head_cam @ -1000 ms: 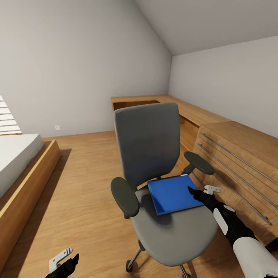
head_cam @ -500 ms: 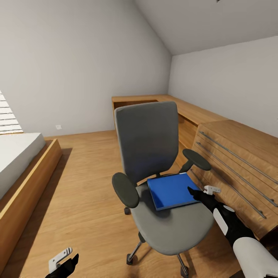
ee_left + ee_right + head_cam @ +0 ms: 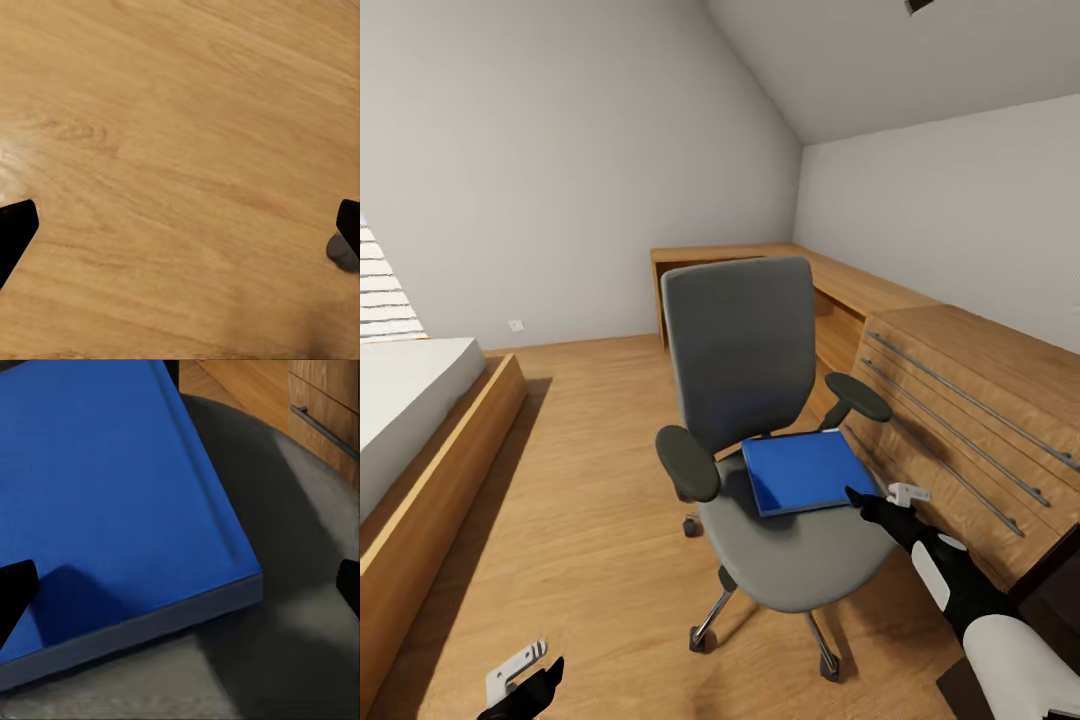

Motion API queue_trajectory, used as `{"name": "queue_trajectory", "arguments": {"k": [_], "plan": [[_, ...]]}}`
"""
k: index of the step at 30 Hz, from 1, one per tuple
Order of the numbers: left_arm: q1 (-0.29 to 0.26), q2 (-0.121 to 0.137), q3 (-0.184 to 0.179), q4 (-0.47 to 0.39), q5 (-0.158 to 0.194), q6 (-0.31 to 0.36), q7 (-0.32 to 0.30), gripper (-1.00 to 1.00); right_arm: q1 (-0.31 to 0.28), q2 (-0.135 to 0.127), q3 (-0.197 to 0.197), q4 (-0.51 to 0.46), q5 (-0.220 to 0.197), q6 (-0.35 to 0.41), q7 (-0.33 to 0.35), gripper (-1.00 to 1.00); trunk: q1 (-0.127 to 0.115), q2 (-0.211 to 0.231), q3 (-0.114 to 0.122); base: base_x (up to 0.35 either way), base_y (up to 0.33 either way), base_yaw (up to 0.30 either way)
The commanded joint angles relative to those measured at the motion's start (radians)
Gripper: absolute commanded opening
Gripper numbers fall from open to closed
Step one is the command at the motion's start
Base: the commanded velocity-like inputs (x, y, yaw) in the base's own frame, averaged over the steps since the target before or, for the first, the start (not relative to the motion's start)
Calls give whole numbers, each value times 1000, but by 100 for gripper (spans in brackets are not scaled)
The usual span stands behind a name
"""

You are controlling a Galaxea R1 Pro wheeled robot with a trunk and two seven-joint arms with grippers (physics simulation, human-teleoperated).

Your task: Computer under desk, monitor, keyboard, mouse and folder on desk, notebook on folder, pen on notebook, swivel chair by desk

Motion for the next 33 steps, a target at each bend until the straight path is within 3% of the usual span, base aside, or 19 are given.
{"name": "queue_trajectory", "arguments": {"k": [1, 9, 33], "plan": [[0, 0, -1, -2, 10, 5, 3, 100, 0, 0, -2, 1, -5, 6, 5, 100, -1, 0, -1, -232, 0, 0], [0, 0, -1, -2, 10, 4, 3, 100, 0, 1, -2, 2, -5, 6, 5, 100, -1, 0, -1, -144, 0, 0], [0, -1, -2, -2, 9, 5, 2, 100, 0, 0, -4, -6, -8, 6, 9, 100, -1, 0, -1, -5, 0, 0]]}}
